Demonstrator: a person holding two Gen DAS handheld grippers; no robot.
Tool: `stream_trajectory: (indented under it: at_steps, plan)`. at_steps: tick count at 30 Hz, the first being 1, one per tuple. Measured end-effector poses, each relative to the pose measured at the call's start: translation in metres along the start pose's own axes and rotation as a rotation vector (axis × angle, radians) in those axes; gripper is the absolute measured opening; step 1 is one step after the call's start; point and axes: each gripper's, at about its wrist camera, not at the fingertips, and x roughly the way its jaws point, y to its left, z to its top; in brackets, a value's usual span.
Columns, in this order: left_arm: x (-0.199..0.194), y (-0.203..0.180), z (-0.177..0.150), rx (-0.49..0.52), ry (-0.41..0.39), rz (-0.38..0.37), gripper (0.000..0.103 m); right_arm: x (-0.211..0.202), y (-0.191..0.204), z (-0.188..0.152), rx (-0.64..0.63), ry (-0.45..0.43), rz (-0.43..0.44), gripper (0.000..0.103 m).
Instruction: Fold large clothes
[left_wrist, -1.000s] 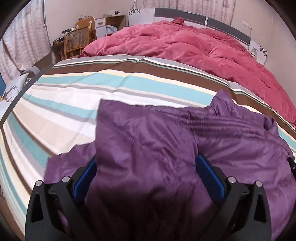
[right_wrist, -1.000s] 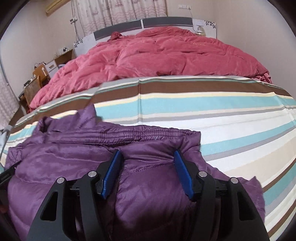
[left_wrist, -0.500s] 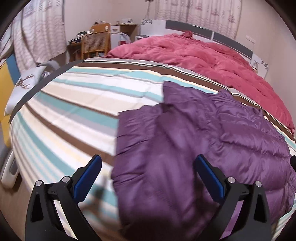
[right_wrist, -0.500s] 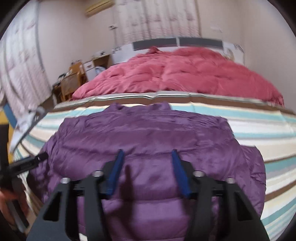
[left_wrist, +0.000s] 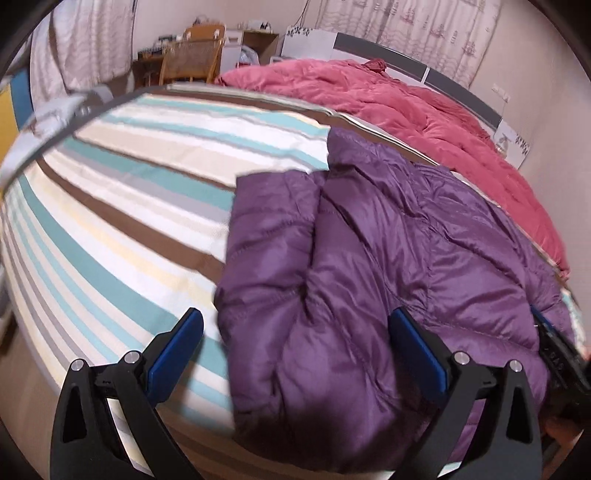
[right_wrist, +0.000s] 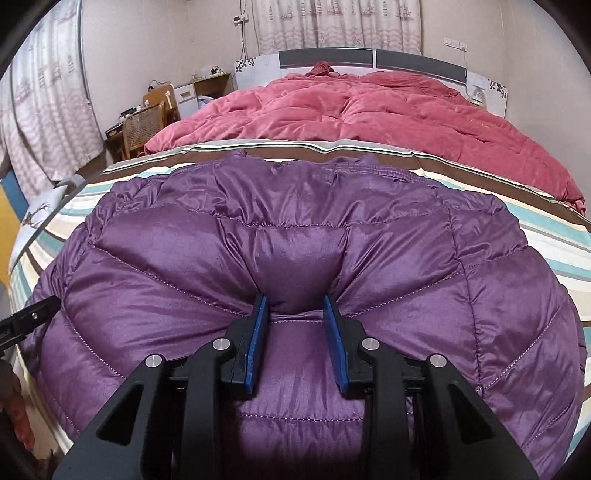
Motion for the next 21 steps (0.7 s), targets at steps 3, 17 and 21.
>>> stream_trajectory:
  at_steps: [3, 17, 21]
  plan:
    - [-0.002, 0.006, -0.010, -0.090, 0.046, -0.154, 0.100, -0.005, -0.004, 0.000, 0.019, -0.013, 0.017, 0.031]
    - [-0.009, -0.003, -0.031, -0.099, -0.006, -0.159, 0.088, -0.061, 0.028, -0.025, 0.008, -0.051, 0.102, 0.015]
    - [-0.008, -0.003, -0.033, -0.112, -0.014, -0.170, 0.088, -0.035, 0.027, -0.034, 0.012, 0.021, 0.088, 0.014]
